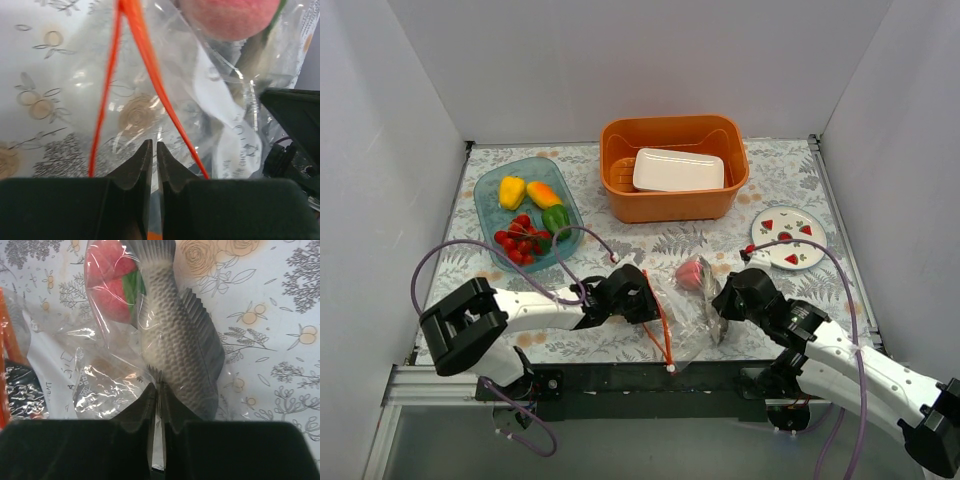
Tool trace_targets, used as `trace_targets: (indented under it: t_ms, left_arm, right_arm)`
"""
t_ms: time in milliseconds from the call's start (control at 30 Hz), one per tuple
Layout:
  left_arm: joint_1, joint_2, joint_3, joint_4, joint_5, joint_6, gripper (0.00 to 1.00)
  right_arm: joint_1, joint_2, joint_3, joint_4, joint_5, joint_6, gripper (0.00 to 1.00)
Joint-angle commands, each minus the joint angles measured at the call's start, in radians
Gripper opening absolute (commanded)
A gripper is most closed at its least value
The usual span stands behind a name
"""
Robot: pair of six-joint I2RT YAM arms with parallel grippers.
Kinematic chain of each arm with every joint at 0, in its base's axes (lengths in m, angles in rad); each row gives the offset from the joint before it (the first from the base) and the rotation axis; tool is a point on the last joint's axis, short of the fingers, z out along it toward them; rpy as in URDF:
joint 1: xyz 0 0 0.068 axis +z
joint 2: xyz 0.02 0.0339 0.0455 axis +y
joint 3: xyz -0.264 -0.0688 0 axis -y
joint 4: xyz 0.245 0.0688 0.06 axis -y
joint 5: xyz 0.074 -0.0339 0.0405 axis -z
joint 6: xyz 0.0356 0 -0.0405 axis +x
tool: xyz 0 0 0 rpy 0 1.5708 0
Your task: Open the zip-top bag and remove the fake food
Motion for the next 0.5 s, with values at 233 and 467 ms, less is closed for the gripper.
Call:
trace_targets:
  t_ms: [233,467]
  left_arm:
    - [-0.063,0.125,0.024,0.180,-0.032,-0.093,0.20]
    - [-0.063,0.108,-0.008,0.192,-0.048,-0.104,0.22]
  right_arm:
    - [0.022,0.050,0.036,0.079,-0.091,-0.005,0.04]
    - [0.022,-0.019,0.110,-0.108,0.074,0.001,0.70]
